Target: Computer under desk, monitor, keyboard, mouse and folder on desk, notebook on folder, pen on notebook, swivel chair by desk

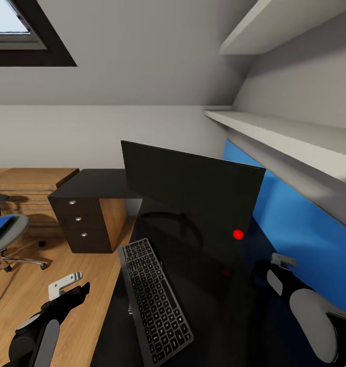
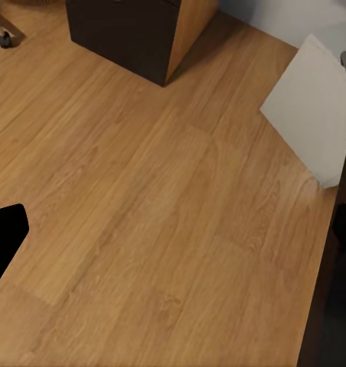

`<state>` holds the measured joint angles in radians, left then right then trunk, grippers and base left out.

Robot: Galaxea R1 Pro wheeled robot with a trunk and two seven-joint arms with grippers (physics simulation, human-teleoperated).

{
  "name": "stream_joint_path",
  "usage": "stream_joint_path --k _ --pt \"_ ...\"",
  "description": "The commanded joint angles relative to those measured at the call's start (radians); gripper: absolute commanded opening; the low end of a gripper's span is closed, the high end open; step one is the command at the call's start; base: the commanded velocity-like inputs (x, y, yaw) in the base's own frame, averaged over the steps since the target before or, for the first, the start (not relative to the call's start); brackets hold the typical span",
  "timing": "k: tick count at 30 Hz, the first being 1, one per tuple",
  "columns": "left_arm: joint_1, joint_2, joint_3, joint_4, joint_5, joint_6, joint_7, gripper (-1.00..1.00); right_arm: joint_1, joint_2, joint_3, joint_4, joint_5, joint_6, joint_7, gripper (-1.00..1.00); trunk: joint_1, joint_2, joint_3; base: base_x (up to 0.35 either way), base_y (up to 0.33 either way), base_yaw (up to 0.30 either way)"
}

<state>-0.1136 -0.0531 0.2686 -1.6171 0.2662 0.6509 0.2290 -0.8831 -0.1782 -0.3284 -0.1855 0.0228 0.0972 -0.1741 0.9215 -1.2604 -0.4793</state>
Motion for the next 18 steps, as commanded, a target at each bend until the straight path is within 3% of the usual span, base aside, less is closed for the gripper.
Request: stream_joint_path --k 1,7,11,14,18 --pt "-0.001 -0.001 0.001 -0.001 0.011 0.004 0.007 1.00 0.000 0.002 -0.001 -0.002 0.000 0.005 -0.002 -1.00 0.000 -0.001 -0.001 0.000 0.000 0.000" --pt "-0.001 -0.001 -0.001 0.000 0.010 0.005 0.007 1.00 0.000 0.020 0.000 -0.006 0.002 0.004 -0.003 -1.00 0.000 -0.001 -0.001 0.000 0.000 0.000" --pt "-0.001 -0.001 -0.002 0.001 0.010 0.006 0.008 1.00 0.002 0.047 0.000 -0.058 0.003 0.011 -0.003 -1.00 0.000 -0.001 -0.001 0.000 0.000 0.000" --pt "0.000 -0.001 -0.002 0.002 0.010 0.006 0.009 1.00 0.025 0.090 0.000 -0.170 0.007 0.035 -0.004 -1.00 0.000 -0.001 -0.001 0.000 0.000 0.000" --pt "0.000 -0.001 -0.003 0.002 0.009 0.006 0.009 1.00 0.143 0.131 0.001 -0.428 0.010 0.189 -0.004 -1.00 0.000 -0.001 -0.001 0.000 0.000 0.000"
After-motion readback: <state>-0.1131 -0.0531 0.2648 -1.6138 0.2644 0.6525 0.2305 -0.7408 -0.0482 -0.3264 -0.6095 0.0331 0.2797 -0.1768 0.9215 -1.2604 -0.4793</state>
